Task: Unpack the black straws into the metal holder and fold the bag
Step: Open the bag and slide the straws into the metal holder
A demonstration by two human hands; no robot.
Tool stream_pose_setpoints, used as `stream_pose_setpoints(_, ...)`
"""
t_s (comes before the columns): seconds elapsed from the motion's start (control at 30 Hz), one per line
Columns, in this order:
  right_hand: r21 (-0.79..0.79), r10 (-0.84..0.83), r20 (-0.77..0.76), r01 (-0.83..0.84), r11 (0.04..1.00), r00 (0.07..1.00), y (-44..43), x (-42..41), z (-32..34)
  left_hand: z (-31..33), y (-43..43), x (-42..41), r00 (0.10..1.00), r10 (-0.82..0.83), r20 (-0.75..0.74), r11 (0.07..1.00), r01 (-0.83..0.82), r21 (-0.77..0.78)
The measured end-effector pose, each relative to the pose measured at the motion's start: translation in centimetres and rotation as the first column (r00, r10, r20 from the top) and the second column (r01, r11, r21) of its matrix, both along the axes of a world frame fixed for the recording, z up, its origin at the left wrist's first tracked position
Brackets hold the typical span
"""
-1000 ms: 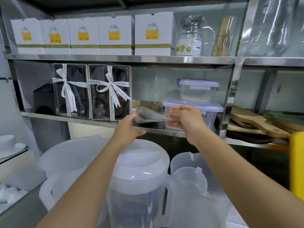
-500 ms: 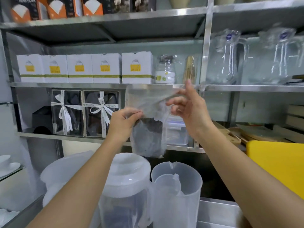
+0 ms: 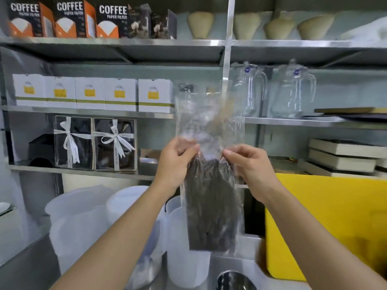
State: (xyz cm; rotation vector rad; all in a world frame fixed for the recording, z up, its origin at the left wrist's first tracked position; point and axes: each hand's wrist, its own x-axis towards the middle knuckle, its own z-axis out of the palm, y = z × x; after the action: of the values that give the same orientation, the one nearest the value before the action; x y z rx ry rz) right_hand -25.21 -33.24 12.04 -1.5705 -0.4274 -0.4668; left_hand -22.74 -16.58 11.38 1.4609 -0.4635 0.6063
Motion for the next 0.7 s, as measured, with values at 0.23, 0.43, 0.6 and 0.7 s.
stream_pose_setpoints(0.23, 0.236, -0.195, -0.096, 0.212, 0.948, 0.976, -2.2, -4.7, -3.8, -4.1, -3.2, -6.7, 0.964, 0.267, 0.010, 0.955, -0.266, 0.132)
stream_pose_setpoints(0.43, 0.250, -0.206, -0.197, 0.252, 0.935, 0.958, -3.0, -8.1, -6.1, -8.0, -6.6, -11.6, 0.997, 0.076, -0.033, 0.912, -0.056, 0.406)
stream_pose_setpoints(0.6, 0.192, -0.077, -0.209, 0.118, 0.974, 0.975, -2.7, -11.1, -6.9, -8.9, -8.1, -13.7, 0.986, -0.051, -0.161, 0.942, 0.101, 0.319)
stream_pose_setpoints(0.7, 0.142, 0.011, -0.201, 0.018, 0.990, 0.980, -3.2, -12.4, -7.1, -9.0, -8.1, -15.1, 0.976, -0.136, -0.171, 0.940, 0.182, 0.290)
